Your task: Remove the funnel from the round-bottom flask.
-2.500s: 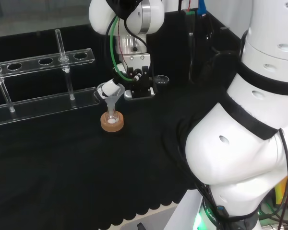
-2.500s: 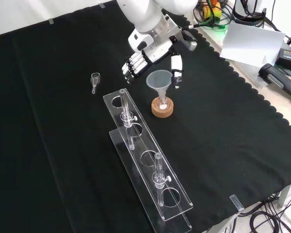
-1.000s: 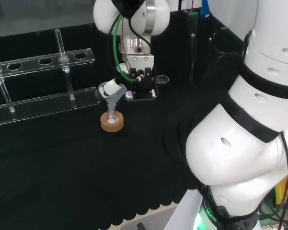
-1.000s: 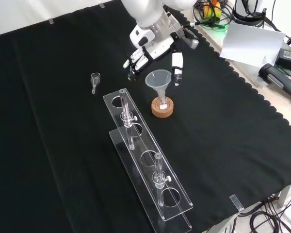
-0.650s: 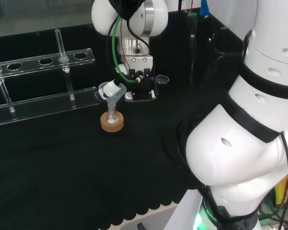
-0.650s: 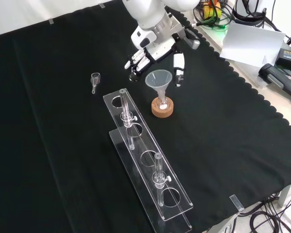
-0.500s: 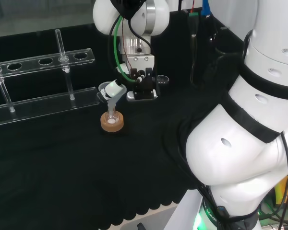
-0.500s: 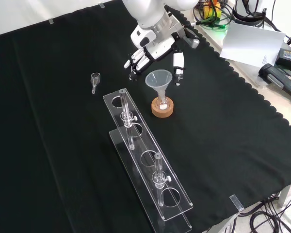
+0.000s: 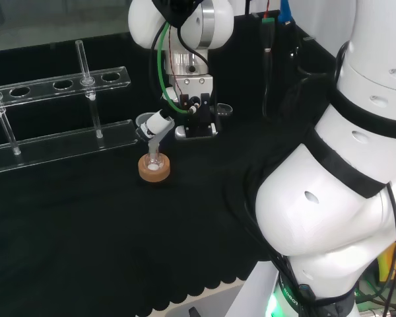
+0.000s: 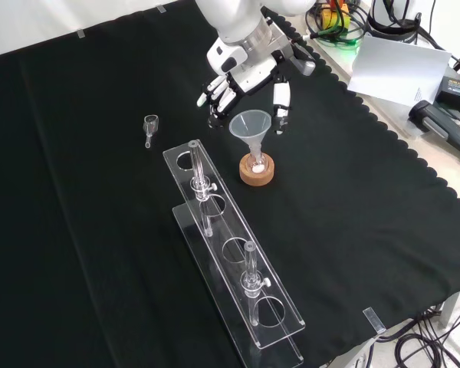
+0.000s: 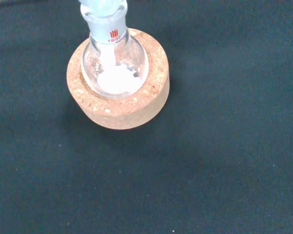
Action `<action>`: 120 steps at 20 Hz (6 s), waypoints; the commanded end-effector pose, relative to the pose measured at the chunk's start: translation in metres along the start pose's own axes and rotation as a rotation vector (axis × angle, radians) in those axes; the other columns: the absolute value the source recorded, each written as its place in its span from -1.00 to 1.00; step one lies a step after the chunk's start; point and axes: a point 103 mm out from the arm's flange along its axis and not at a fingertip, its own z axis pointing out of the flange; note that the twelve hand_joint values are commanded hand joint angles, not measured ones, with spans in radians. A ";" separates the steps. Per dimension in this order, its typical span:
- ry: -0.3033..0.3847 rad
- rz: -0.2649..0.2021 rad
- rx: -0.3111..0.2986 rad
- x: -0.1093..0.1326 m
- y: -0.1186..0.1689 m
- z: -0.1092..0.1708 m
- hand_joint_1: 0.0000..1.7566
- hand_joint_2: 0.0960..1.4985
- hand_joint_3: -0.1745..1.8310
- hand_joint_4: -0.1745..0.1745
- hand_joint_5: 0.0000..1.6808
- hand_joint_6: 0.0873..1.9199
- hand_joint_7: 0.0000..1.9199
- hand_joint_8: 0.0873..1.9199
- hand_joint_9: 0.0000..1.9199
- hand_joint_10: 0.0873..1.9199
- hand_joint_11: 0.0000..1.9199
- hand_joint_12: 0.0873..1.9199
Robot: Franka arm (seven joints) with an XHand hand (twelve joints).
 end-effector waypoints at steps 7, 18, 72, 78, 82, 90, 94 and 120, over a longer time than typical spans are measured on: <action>0.020 0.011 -0.034 0.000 -0.001 -0.001 -0.32 -0.16 -0.77 0.02 -0.43 -1.00 -0.29 -0.69 -0.68 -0.39 -1.00 -0.68; 0.002 0.023 -0.107 0.001 -0.004 -0.002 -0.21 -0.19 -0.66 0.36 -0.15 -1.00 0.01 -0.84 -0.43 -0.55 -1.00 -0.21; 0.021 0.062 -0.270 -0.006 -0.009 -0.032 -0.04 -0.40 -0.33 0.64 0.06 -0.96 0.27 -1.00 -0.15 -0.76 -1.00 0.35; 0.018 0.065 -0.270 0.003 -0.011 -0.030 -0.04 -0.40 -0.33 0.59 0.04 -0.97 0.26 -1.00 -0.14 -0.77 -1.00 0.36; 0.033 0.073 -0.277 0.006 -0.013 -0.029 -0.04 -0.40 -0.32 0.59 0.04 -0.96 0.26 -1.00 -0.14 -0.77 -1.00 0.37; 0.056 0.078 -0.296 0.007 -0.014 -0.031 -0.03 -0.41 -0.31 0.55 0.02 -0.96 0.25 -1.00 -0.13 -0.78 -1.00 0.40; 0.072 0.083 -0.304 0.008 -0.015 -0.033 -0.03 -0.41 -0.31 0.54 0.01 -0.96 0.25 -1.00 -0.13 -0.78 -1.00 0.40; 0.149 0.086 -0.293 -0.010 -0.021 -0.033 -0.02 -0.41 -0.30 0.50 -0.01 -0.95 0.24 -1.00 -0.12 -0.78 -1.00 0.41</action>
